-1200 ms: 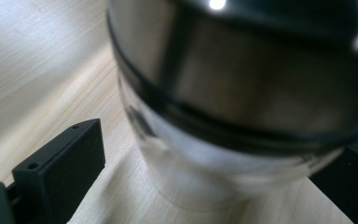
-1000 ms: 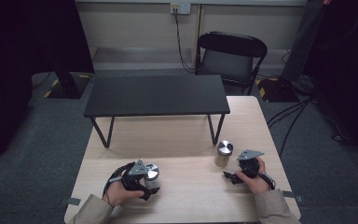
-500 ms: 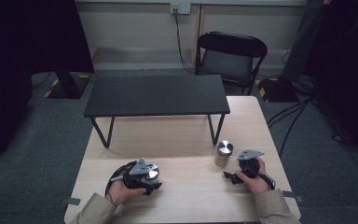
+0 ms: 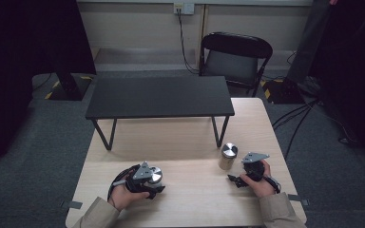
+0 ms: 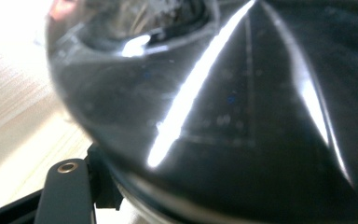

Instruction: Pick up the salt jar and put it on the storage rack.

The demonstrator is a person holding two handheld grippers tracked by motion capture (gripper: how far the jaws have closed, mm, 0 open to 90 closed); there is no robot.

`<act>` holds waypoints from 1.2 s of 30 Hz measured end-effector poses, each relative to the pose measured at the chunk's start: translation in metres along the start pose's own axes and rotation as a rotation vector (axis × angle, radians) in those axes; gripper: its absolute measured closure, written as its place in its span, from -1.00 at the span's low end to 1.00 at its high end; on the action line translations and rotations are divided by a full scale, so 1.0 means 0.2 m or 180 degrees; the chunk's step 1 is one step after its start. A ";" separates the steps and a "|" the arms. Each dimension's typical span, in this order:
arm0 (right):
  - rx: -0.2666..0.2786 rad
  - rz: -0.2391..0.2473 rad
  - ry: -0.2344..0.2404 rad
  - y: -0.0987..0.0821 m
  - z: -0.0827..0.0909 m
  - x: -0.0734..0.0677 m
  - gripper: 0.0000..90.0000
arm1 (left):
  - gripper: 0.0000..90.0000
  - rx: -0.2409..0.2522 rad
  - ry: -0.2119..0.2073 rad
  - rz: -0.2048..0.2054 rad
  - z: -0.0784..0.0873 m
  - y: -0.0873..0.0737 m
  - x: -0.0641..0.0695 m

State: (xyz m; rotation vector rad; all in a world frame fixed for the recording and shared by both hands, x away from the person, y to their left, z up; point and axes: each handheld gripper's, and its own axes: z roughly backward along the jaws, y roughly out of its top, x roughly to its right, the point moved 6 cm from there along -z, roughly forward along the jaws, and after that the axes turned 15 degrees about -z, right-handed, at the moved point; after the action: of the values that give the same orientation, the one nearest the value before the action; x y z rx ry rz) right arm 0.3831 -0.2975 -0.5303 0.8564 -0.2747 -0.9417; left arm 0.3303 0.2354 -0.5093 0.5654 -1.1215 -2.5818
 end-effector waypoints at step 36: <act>-0.0003 -0.0006 0.0000 0.00 0.00 0.00 -1.00 | -0.32 0.0231 0.0141 -0.0025 0.38 0.41 -0.24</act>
State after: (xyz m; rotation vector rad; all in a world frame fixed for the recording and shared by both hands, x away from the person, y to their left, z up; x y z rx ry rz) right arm 0.3830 -0.2974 -0.5301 0.8558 -0.2736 -0.9436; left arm 0.3458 0.2476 -0.3896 0.6416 -1.2047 -2.5307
